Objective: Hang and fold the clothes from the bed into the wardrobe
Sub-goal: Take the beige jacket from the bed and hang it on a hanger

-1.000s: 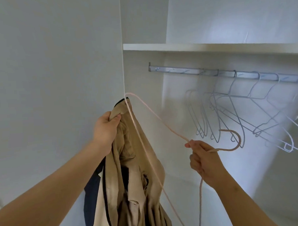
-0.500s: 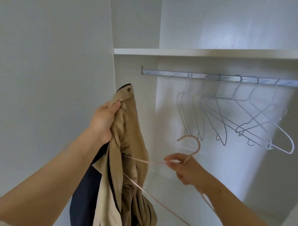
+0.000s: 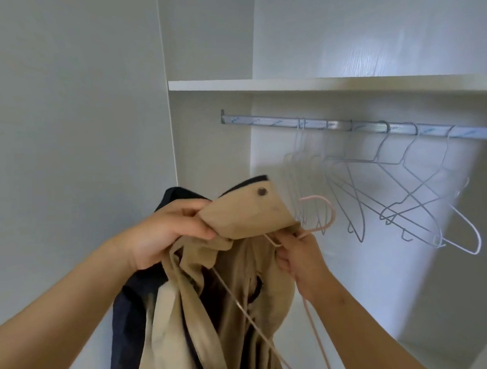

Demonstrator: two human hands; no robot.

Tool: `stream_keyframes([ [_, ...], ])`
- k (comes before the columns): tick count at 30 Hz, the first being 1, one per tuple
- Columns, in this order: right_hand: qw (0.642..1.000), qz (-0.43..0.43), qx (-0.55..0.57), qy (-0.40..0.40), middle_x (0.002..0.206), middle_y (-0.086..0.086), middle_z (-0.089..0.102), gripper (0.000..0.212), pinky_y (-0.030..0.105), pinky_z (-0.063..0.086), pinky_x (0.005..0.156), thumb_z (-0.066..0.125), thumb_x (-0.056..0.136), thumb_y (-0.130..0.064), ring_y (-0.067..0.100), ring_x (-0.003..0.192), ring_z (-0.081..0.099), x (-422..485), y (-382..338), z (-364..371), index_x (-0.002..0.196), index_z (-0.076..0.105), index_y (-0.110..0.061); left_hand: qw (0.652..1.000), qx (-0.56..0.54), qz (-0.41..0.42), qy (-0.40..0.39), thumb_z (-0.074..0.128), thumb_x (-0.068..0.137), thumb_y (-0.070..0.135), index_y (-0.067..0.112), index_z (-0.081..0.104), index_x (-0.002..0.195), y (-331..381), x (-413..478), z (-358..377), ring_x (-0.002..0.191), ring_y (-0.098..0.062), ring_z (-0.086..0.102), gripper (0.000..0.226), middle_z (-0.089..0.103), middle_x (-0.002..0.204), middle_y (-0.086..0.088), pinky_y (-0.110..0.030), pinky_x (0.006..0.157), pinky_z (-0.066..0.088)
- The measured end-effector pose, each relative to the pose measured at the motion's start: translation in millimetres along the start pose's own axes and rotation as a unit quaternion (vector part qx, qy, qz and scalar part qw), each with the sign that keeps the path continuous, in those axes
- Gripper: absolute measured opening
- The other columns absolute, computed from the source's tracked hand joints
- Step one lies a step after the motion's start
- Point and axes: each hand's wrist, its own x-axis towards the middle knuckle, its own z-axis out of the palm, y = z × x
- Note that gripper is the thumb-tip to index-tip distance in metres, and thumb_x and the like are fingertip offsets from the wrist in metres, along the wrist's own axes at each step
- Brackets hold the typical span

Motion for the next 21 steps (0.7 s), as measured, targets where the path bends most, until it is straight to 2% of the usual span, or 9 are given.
stream_keyframes([
  [2,0.999,-0.032,-0.001,-0.005,0.04,-0.008,0.034,0.024,0.015,0.022,0.033,0.052,0.093,-0.007,0.003,0.032,0.026,3,-8,-6,0.07,0.056,-0.013,0.974,0.193,0.003,0.121,0.061,0.049,0.021,0.005,0.066,0.091,-8,6,-1,0.088,-0.03,0.06,0.045,0.063,0.091,-0.012,-0.035,0.072,0.05],
  [4,0.999,-0.045,-0.011,-0.024,0.044,-0.003,0.032,0.024,0.015,0.018,0.033,0.048,0.094,-0.004,0.005,0.032,0.023,7,-17,-7,0.072,0.055,-0.01,0.83,0.498,0.056,0.246,0.057,0.049,0.03,0.01,0.056,0.109,-17,13,1,0.11,-0.028,0.045,0.063,0.05,0.112,-0.006,-0.041,0.093,0.037],
  [6,0.997,-0.056,-0.032,-0.043,0.046,0.001,0.03,0.024,0.014,0.016,0.033,0.046,0.094,0.0,0.005,0.031,0.023,12,-23,-5,0.071,0.049,-0.008,0.702,0.655,0.142,0.241,0.065,0.053,0.039,0.023,0.036,0.134,-25,21,2,0.133,-0.03,0.028,0.088,0.036,0.138,-0.007,-0.054,0.109,0.017],
  [8,0.994,-0.069,-0.056,-0.061,0.046,0.002,0.03,0.028,0.014,0.016,0.033,0.045,0.092,0.003,0.006,0.031,0.023,13,-29,0,0.067,0.044,-0.009,0.661,0.715,0.153,0.166,0.061,0.065,0.059,0.034,0.022,0.142,-27,28,5,0.136,-0.028,0.031,0.089,0.04,0.142,-0.004,-0.059,0.11,0.011],
  [10,0.991,-0.086,-0.064,-0.078,0.042,0.0,0.031,0.032,0.014,0.017,0.033,0.045,0.09,0.006,0.006,0.03,0.024,11,-32,2,0.063,0.041,-0.01,0.672,0.721,0.122,0.116,0.039,0.077,0.073,0.034,0.035,0.136,-27,38,6,0.113,-0.019,0.055,0.07,0.059,0.118,0.004,-0.042,0.102,0.033],
  [11,0.99,-0.1,-0.068,-0.077,0.039,0.0,0.032,0.032,0.014,0.018,0.033,0.045,0.088,0.007,0.007,0.029,0.025,10,-33,1,0.061,0.042,-0.009,0.689,0.703,0.126,0.12,0.035,0.081,0.072,0.032,0.046,0.126,-27,41,7,0.096,-0.015,0.061,0.061,0.064,0.102,0.007,-0.032,0.086,0.044],
  [14,0.974,-0.187,-0.128,-0.022,0.036,0.002,0.043,0.024,0.017,0.031,0.035,0.051,0.087,0.004,0.014,0.03,0.037,7,-38,-2,0.064,0.05,-0.003,0.727,0.64,0.189,0.163,0.044,0.085,0.06,0.024,0.061,0.097,-25,47,9,0.067,-0.009,0.056,0.042,0.06,0.072,0.01,-0.023,0.056,0.043],
  [17,0.949,-0.274,-0.143,0.069,0.063,0.002,0.062,0.019,0.019,0.048,0.056,0.058,0.087,-0.003,0.012,0.057,0.058,9,-47,-9,0.085,0.059,-0.022,0.751,0.577,0.223,0.229,0.059,0.083,0.049,0.018,0.062,0.082,-25,54,11,0.054,-0.007,0.046,0.031,0.046,0.055,0.01,-0.019,0.048,0.034],
  [21,0.907,-0.349,-0.099,0.215,0.086,-0.008,0.057,0.021,0.014,0.044,0.07,0.063,0.08,-0.01,0.0,0.078,0.055,7,-47,-31,0.086,0.054,-0.029,0.817,0.458,0.207,0.283,0.064,0.082,0.043,0.018,0.057,0.073,-15,63,6,0.058,-0.012,0.052,0.028,0.052,0.056,0.003,-0.029,0.054,0.041],
])
